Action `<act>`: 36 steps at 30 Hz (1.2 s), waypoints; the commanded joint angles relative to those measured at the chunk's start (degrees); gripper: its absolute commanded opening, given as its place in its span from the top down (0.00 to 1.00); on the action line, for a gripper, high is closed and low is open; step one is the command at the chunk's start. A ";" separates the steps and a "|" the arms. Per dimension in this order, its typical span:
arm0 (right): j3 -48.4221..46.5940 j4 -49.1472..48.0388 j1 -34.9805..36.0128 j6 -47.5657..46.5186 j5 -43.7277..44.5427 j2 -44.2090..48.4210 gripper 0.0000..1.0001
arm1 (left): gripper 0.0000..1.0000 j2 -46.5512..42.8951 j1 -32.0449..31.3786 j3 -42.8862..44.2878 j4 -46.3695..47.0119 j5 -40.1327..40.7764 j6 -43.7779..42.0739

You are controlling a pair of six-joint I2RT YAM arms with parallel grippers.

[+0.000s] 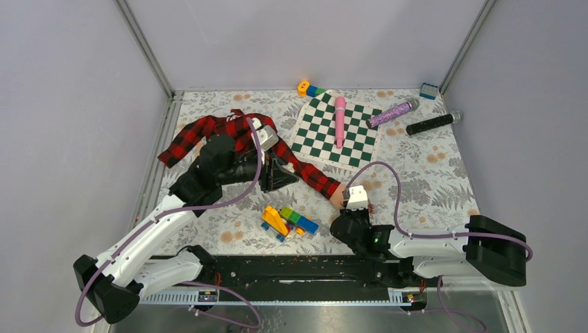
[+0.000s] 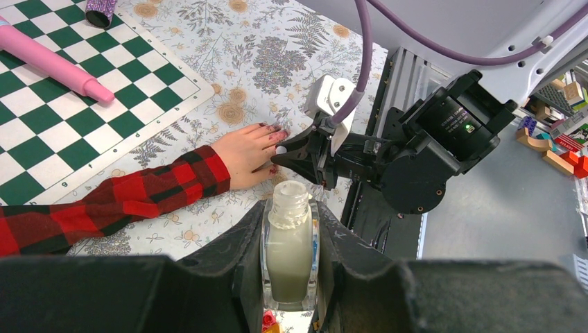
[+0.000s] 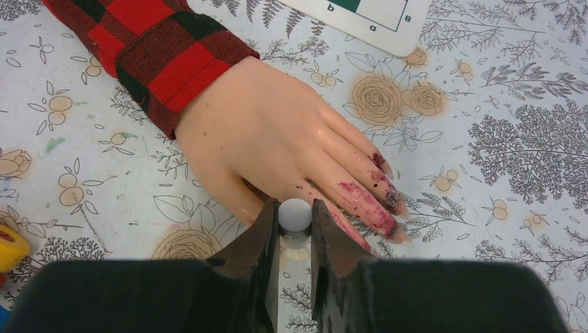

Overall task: Paint the nails
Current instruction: Paint the nail polish on the nail.

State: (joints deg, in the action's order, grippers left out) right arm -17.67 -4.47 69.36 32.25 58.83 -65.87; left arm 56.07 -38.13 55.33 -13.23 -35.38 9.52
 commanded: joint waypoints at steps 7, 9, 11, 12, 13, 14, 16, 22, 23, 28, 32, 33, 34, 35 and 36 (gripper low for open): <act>-3.55 4.06 -0.39 3.04 1.61 -2.05 1.00 | 1.00 -0.22 -0.07 0.28 2.99 -0.15 -0.17; -3.86 4.16 -0.37 3.41 1.70 -2.47 1.00 | 1.00 -0.30 -0.09 0.21 2.95 -0.19 -0.16; -4.09 5.50 -0.29 3.84 1.88 -2.73 1.00 | 1.00 -0.34 -0.10 0.27 3.06 -0.14 -0.14; -4.20 6.09 -0.28 3.99 2.02 -2.77 1.00 | 1.00 -0.35 -0.08 0.28 2.99 -0.15 -0.13; -4.19 6.28 -0.24 4.00 2.12 -2.80 1.00 | 1.00 -0.35 -0.06 0.25 3.03 -0.15 -0.12; -4.25 6.37 -0.24 4.11 2.17 -2.78 1.00 | 1.00 -0.35 -0.09 0.23 3.02 -0.20 -0.11; -4.33 6.68 -0.13 4.24 2.40 -2.98 1.00 | 1.00 -0.35 -0.08 0.25 2.99 -0.14 -0.11; -5.27 8.71 0.49 5.34 3.28 -3.91 1.00 | 1.00 -0.35 -0.07 0.20 3.05 -0.13 -0.12; -5.31 8.85 0.55 5.50 3.38 -3.96 1.00 | 1.00 -0.42 -0.10 0.21 3.05 -0.18 -0.12; -5.50 9.35 0.69 5.93 3.94 -4.07 1.00 | 1.00 -0.53 -0.08 0.21 2.99 -0.16 -0.14; -5.98 10.40 0.77 6.87 4.37 -4.54 1.00 | 1.00 -0.57 -0.10 0.22 3.01 -0.11 -0.18; -6.09 10.74 0.78 7.10 4.52 -4.67 1.00 | 1.00 -0.61 -0.10 0.21 2.98 -0.05 -0.18; -6.25 11.22 0.77 7.39 4.77 -4.80 1.00 | 1.00 -0.59 -0.06 0.21 3.00 -0.07 -0.13; -6.34 11.43 0.84 7.62 4.79 -4.88 1.00 | 1.00 -0.60 -0.05 0.22 2.96 -0.09 -0.16; -6.40 11.60 0.91 7.77 4.92 -4.99 1.00 | 1.00 -0.61 -0.03 0.22 2.96 -0.03 -0.13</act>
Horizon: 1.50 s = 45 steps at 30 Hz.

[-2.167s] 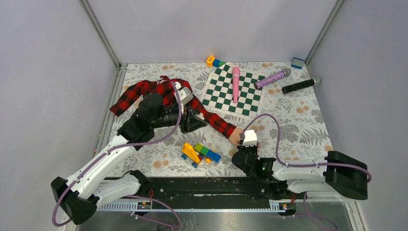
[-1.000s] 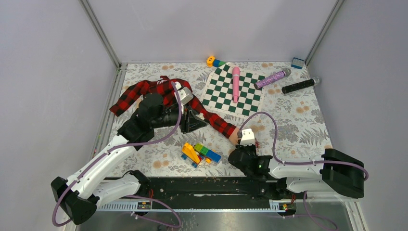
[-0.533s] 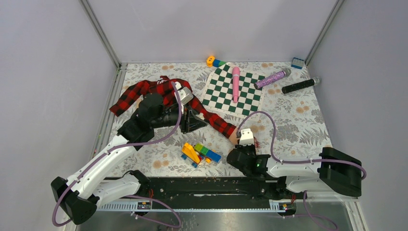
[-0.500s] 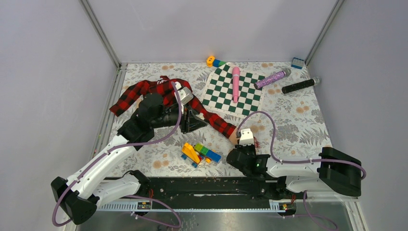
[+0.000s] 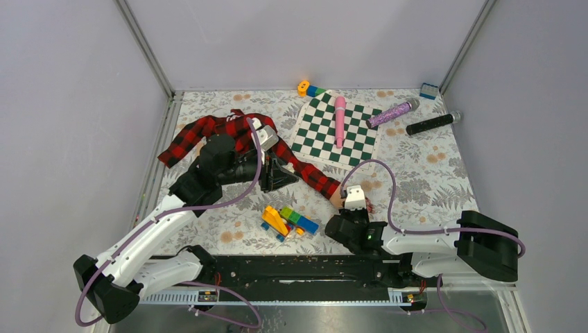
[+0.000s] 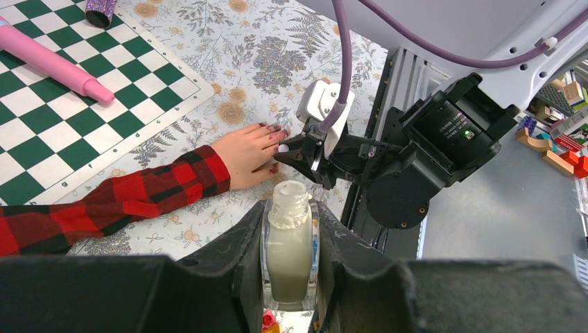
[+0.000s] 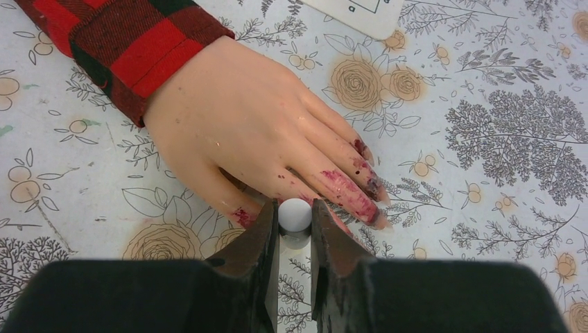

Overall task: Paint the nails
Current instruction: Paint the nail polish on the nail.

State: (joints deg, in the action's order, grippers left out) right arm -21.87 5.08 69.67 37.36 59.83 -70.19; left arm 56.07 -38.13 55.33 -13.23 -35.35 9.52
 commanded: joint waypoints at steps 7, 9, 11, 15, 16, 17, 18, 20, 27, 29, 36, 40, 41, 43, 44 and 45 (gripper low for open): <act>-2.17 2.74 0.64 3.57 4.58 -0.48 1.00 | 1.00 -0.70 -0.08 0.22 2.97 0.04 -0.20; -2.28 3.00 0.64 3.87 4.85 -0.58 1.00 | 1.00 -0.70 -0.11 0.17 2.91 0.07 -0.20; -2.60 3.99 0.69 4.94 5.24 -0.86 1.00 | 1.00 -0.75 -0.07 0.17 2.93 0.12 -0.20; -2.97 5.16 0.64 5.88 5.63 -1.01 1.00 | 1.00 -0.84 -0.05 0.21 2.88 0.12 -0.31; -2.87 5.15 0.64 6.00 5.64 -0.98 1.00 | 1.00 -0.85 -0.07 0.22 2.90 0.18 -0.29; -2.80 5.22 0.69 6.00 5.71 -0.93 1.00 | 1.00 -0.92 -0.03 0.22 2.93 0.15 -0.29; -2.81 5.26 0.67 6.11 5.81 -0.77 1.00 | 1.00 -0.92 -0.05 0.22 2.87 0.17 -0.29; -2.77 5.22 0.73 6.18 5.85 -0.80 1.00 | 1.00 -1.11 -0.05 0.19 2.86 0.27 -0.30; -2.60 5.24 0.84 6.07 5.75 -0.03 1.00 | 1.00 -1.69 -0.04 0.28 2.77 0.38 -0.37; -2.34 5.04 0.97 5.86 5.75 0.79 1.00 | 1.00 -1.95 -0.08 0.30 2.65 0.70 -0.57; 1.21 0.25 1.18 1.74 3.58 6.59 1.00 | 1.00 -2.62 -0.10 0.48 2.43 1.10 -0.75; 3.22 -0.86 1.17 1.20 2.52 11.57 1.00 | 1.00 -3.19 -0.07 0.48 2.52 1.23 -0.75; 3.56 -1.03 1.18 0.78 2.18 12.70 1.00 | 1.00 -3.32 -0.09 0.56 2.48 1.38 -0.82; 4.19 -1.83 1.12 -0.87 1.35 14.88 1.00 | 1.00 -3.85 -0.10 0.68 2.26 1.38 -1.05; 4.16 -1.91 1.04 -1.72 1.02 16.00 1.00 | 1.00 -4.22 -0.04 0.81 2.18 1.38 -1.07; 4.01 -2.06 0.96 -2.83 0.49 17.52 1.00 | 1.00 -4.48 -0.07 0.91 2.20 1.45 -1.20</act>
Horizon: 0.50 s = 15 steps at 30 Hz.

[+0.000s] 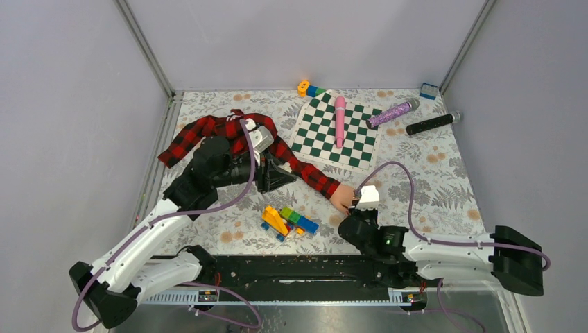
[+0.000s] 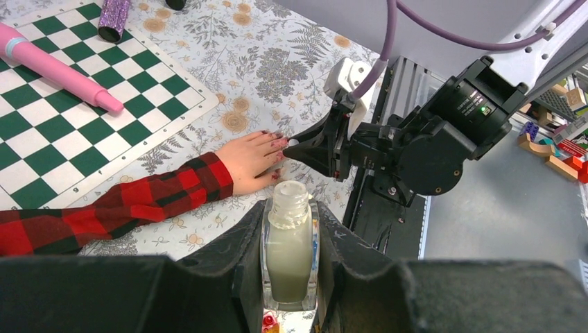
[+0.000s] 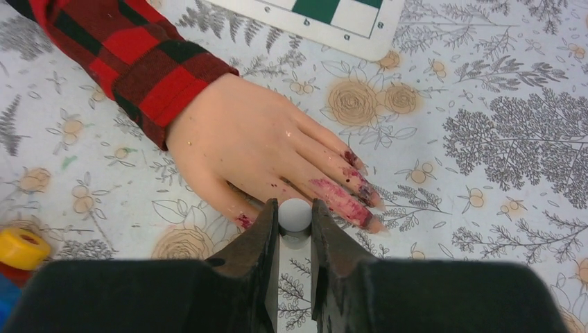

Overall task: Paint the nails
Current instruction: Paint the nail polish on the nail.

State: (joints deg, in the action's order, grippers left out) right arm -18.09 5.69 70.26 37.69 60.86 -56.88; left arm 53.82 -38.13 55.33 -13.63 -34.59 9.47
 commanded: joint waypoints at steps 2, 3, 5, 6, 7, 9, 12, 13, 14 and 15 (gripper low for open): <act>-0.08 -3.46 -0.88 -6.39 -3.20 7.28 1.00 | 1.00 -2.93 -0.09 1.00 2.49 1.00 -1.30; -0.37 -3.55 -2.03 -7.55 -4.51 8.93 1.00 | 1.00 -3.20 -0.04 1.01 2.47 1.03 -1.32; -0.89 -3.63 -4.94 -9.72 -8.90 12.50 1.00 | 1.00 -3.55 -0.10 1.08 2.53 0.99 -1.36; -1.18 -3.63 -6.35 -10.99 -10.66 14.28 1.00 | 1.00 -3.75 -0.05 1.14 2.63 0.87 -1.39; -1.64 -3.69 -7.85 -12.86 -12.01 15.88 1.00 | 1.00 -3.85 -0.10 1.10 2.83 0.86 -1.31; -3.41 -3.59 -10.23 -16.23 -15.07 18.55 1.00 | 1.00 -4.12 -0.08 1.13 3.02 1.08 -1.30; -7.14 -1.28 -13.72 -18.59 -19.48 20.72 1.00 | 1.00 -4.24 -0.05 1.53 3.44 1.90 -1.30; -8.46 -0.69 -14.67 -19.35 -21.25 21.10 1.00 | 1.00 -4.17 -0.06 1.85 3.25 2.29 -1.41; -9.75 -0.15 -15.67 -19.93 -22.81 21.30 1.00 | 1.00 -4.20 -0.08 2.35 2.99 2.79 -1.66; -11.21 0.37 -16.61 -20.35 -24.64 21.37 1.00 | 1.00 -4.25 -0.06 2.86 2.75 3.19 -1.87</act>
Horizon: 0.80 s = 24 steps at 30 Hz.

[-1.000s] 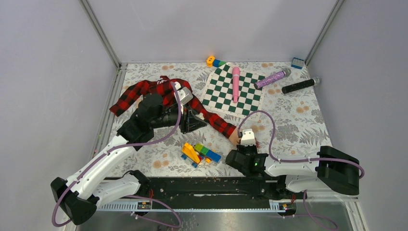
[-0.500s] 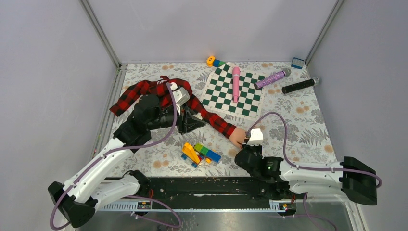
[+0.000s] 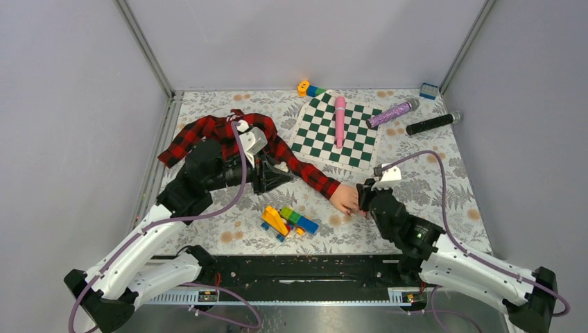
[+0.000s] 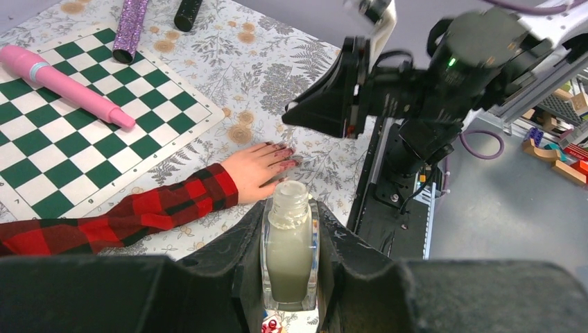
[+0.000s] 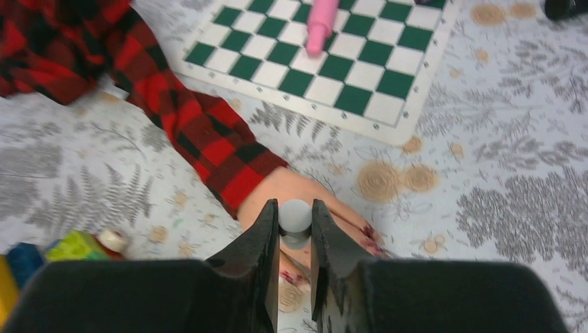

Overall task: Paint the nails
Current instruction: Paint the nail polish on the nail, then close the nail polish bottle.

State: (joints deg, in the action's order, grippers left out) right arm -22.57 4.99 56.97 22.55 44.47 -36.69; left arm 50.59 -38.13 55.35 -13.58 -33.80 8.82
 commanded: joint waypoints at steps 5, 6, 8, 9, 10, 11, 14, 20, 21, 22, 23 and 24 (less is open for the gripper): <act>-14.21 2.10 -6.59 -7.18 -17.97 0.96 0.99 | 1.00 2.18 -0.09 6.69 1.31 1.81 -1.26; -15.76 2.12 -6.94 -7.43 -19.95 0.93 0.98 | 1.00 3.24 -0.09 7.69 0.91 1.27 -1.45; -19.05 2.12 -7.50 -7.69 -25.06 0.76 0.97 | 1.00 5.23 -0.10 9.44 -0.49 0.38 -2.84; -20.76 1.93 -7.63 -7.69 -27.10 0.56 0.97 | 1.00 5.99 -0.10 10.14 -1.61 -0.27 -4.31; -22.06 1.44 -7.73 -7.69 -29.57 0.38 0.97 | 1.00 6.75 -0.06 10.65 -2.77 -0.83 -6.09; -23.10 0.52 -7.75 -7.81 -32.27 0.25 0.97 | 1.00 7.28 -0.04 10.72 -3.75 -1.75 -7.69; -24.15 -5.89 -7.76 -7.80 -39.40 0.45 1.00 | 1.00 7.98 -0.07 8.48 -3.41 -6.70 -10.31; -23.47 -17.84 -7.75 -4.23 -51.34 -0.08 1.00 | 1.00 6.83 -1.41 5.44 -0.92 -16.36 -9.30; -23.59 -18.73 -7.78 -3.47 -52.50 -0.52 1.00 | 1.00 6.87 -1.79 5.56 -0.75 -17.65 -9.10; -23.80 -19.97 -7.76 -2.59 -53.21 -0.88 1.00 | 1.00 7.00 -2.16 5.62 -0.61 -19.31 -9.01; -23.77 -21.21 -7.75 -1.57 -54.02 -1.30 1.00 | 1.00 7.13 -2.65 5.56 -0.07 -20.78 -9.00; -23.45 -23.38 -7.71 -0.04 -54.77 -1.55 1.00 | 1.00 7.27 -3.17 5.42 0.50 -21.89 -7.65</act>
State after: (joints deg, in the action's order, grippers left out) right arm -44.80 -8.05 49.63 18.22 -2.26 -37.06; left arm 58.87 -39.75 60.36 -17.54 -46.61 0.95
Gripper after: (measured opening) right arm 0.198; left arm 0.261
